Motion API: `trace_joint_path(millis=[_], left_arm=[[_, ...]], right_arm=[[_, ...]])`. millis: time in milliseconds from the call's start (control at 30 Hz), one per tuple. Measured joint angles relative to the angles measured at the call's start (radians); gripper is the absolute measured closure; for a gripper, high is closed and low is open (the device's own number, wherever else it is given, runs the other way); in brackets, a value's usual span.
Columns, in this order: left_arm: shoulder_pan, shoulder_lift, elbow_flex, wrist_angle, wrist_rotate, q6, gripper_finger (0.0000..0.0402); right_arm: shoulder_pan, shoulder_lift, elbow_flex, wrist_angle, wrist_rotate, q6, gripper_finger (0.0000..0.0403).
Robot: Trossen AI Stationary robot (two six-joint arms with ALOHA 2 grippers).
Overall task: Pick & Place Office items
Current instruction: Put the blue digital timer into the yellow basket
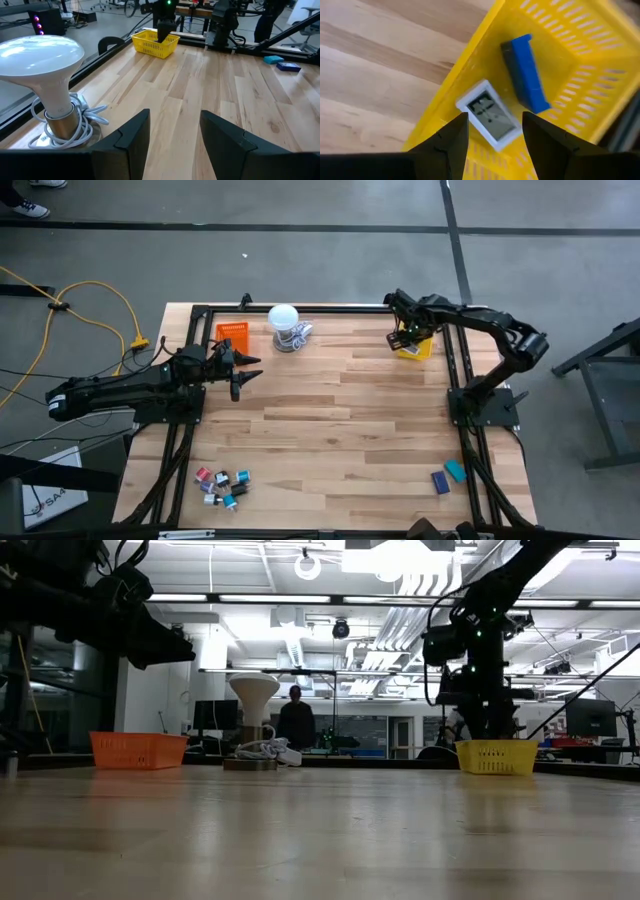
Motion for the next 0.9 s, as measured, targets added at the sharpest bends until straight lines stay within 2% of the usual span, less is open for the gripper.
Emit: trace_joint_path(millis=[200,267,533,633,767,900], left_arm=[[0.0,0.0,0.0,0.0,0.0,0.0,0.0234],[0.0,0.0,0.0,0.0,0.0,0.0,0.0234],[0.0,0.0,0.0,0.0,0.0,0.0,0.0234],[0.0,0.0,0.0,0.0,0.0,0.0,0.0234],[0.0,0.0,0.0,0.0,0.0,0.0,0.0234],[0.0,0.0,0.0,0.0,0.0,0.0,0.0234]], right_arm=[[0.002,-0.026,0.123,-0.149,-0.001,-0.077,0.0235],[0.012,-0.037,0.153,-0.174,-0.036,-0.1,0.0238],[0.108,-0.097,0.176,-0.236,-0.445,-0.207,0.025],[0.204,-0.103,0.176,-0.282,-0.486,-0.174,0.0255],[0.367,-0.101,0.175,-0.318,-0.45,-0.104,0.026],[0.545,-0.101,0.175,-0.283,-0.437,0.003,0.0261]])
